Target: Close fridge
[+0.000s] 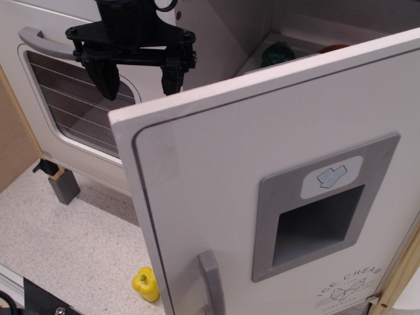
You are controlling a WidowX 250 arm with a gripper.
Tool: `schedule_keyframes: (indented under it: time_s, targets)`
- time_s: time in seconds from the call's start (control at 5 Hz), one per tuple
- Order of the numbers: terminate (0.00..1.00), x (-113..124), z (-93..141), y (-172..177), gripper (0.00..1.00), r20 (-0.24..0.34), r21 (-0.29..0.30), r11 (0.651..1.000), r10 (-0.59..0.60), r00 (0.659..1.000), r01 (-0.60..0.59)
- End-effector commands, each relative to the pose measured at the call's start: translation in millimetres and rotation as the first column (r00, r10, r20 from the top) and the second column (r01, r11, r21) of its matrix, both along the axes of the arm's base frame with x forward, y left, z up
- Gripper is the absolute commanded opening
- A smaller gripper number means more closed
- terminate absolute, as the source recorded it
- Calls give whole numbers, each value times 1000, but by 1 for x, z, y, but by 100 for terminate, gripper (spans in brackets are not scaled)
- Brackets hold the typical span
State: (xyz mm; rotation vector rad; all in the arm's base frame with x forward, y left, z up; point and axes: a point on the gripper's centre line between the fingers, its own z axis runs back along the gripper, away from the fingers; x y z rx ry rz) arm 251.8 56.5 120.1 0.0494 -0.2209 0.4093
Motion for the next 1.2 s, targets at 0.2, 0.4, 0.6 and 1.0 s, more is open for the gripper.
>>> schedule_keyframes:
  time_s: [0.2, 0.4, 0.6, 1.0]
  targets:
    - [0, -3, 28, -11, 100, -2, -5, 995, -100, 995, 100]
    - [0, -4, 49, -18, 100, 53, -54, 990, -130, 990, 133]
    - [0, -4, 72, -29, 100, 72, -74, 971, -224, 972, 229]
    - [0, -30, 110, -62, 100, 146, -103, 903, -400, 905, 417]
